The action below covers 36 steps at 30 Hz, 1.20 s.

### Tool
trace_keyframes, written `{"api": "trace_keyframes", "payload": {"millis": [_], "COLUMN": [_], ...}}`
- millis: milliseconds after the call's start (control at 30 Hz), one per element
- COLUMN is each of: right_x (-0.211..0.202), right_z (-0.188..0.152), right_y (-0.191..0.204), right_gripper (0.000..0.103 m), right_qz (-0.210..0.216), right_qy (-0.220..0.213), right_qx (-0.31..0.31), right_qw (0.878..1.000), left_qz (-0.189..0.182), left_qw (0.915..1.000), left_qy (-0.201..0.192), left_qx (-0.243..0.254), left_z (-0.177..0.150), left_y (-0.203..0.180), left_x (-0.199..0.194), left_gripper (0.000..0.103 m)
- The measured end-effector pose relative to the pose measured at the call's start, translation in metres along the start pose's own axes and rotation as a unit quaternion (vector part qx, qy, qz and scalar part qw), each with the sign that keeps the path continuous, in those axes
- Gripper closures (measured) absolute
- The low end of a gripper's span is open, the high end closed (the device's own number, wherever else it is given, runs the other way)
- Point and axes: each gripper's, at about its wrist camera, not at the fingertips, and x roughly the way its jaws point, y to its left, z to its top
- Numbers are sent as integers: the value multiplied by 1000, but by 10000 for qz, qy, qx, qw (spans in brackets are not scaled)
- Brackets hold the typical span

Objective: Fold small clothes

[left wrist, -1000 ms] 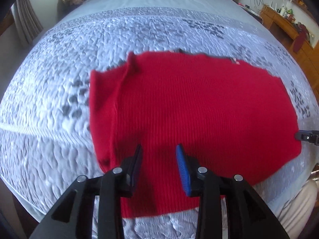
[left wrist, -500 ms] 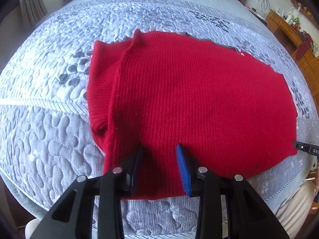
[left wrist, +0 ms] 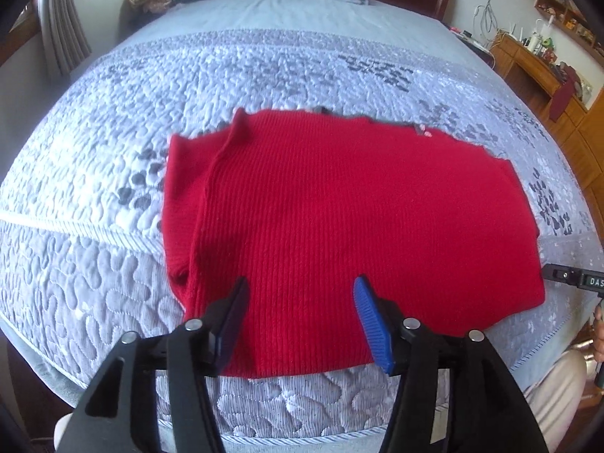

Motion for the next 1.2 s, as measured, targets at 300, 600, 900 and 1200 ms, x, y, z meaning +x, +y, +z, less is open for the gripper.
{"api": "trace_keyframes", "payload": {"millis": [300,600,900,1200], "right_x": [2,28,33,47], "right_z": [27,41,50,58], "right_y": [-7,-15,-13,-15], "right_gripper": [38,35,33,37], "right_qz": [71,59,354,581], "right_qy": [-113,60,54,141], "right_qx": [160,255,179,156], "right_qw": [9998,9996,9992,9981], "left_qz": [17,50,97,176], "left_qw": [9991,9986,9993,9993], "left_qy": [-335,-361,-115,131], "left_qx": [255,376,331,299], "left_z": [28,50,58,55], "left_y": [-17,-29,-27,-16], "left_x": [-7,13,50,79], "left_gripper": [38,38,38,38]}}
